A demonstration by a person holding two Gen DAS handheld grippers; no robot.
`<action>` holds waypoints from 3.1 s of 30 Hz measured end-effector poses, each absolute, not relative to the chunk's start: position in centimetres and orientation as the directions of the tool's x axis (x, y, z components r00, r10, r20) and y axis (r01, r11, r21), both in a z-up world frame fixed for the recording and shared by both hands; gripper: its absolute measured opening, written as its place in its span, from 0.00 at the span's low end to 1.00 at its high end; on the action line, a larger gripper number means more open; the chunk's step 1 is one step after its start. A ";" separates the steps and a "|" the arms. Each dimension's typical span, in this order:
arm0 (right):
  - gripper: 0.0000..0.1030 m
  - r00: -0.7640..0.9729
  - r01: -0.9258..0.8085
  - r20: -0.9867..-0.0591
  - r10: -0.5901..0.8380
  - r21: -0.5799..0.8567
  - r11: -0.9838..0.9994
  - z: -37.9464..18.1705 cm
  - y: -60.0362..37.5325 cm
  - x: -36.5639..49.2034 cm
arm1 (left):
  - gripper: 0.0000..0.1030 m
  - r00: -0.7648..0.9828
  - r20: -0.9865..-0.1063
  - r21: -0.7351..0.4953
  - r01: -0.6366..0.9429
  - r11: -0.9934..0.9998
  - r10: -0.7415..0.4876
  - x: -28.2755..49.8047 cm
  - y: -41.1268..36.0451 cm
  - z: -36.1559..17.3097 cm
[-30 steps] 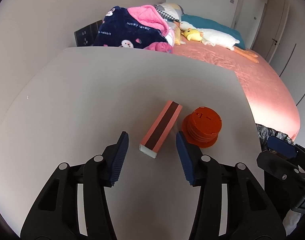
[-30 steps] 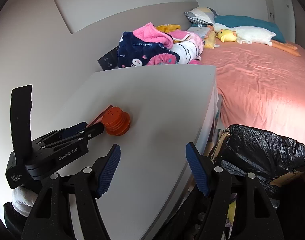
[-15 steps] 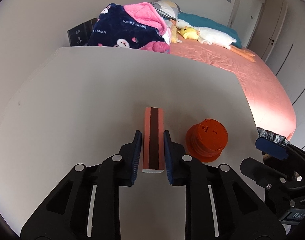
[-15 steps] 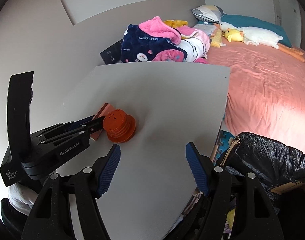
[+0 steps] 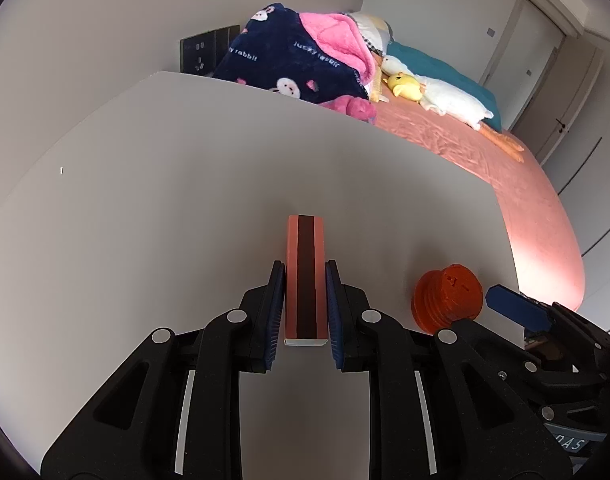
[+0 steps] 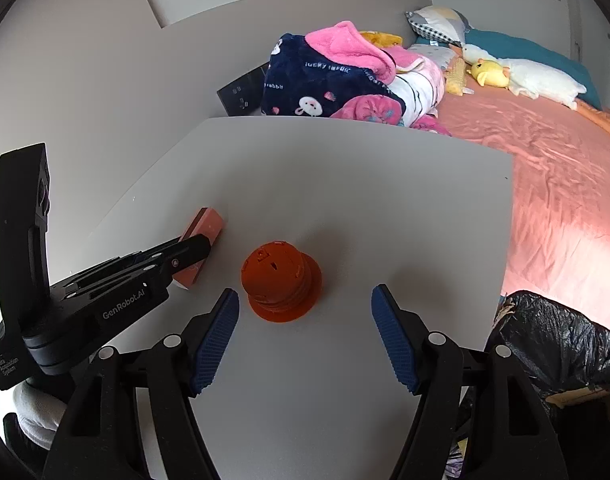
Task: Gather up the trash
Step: 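Close the left tool on the pink block while the right tool grasps the orange cap, then carry the pink block and orange cap over the black trash bag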
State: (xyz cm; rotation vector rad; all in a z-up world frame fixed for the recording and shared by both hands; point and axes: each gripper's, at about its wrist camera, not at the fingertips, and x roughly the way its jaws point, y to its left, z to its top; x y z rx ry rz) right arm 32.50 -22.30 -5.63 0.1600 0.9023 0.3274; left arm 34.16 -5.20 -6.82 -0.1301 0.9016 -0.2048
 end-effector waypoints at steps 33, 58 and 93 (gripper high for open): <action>0.43 0.562 -0.273 -0.750 0.349 0.231 0.934 -4.7 -22.0 30.1 | 0.19 0.613 -0.751 -0.222 0.116 0.968 -0.246 31.1 -4.9 -5.5; 0.43 0.614 -0.213 -0.721 0.323 0.242 0.946 -2.3 -27.2 21.7 | 0.19 0.593 -0.722 -0.261 0.244 0.934 -0.357 23.7 -11.3 -3.6; 0.43 0.724 -0.037 -0.656 0.210 0.267 0.963 0.5 -37.9 12.8 | 0.19 0.522 -0.691 -0.290 0.435 0.852 -0.501 17.2 -21.3 -1.1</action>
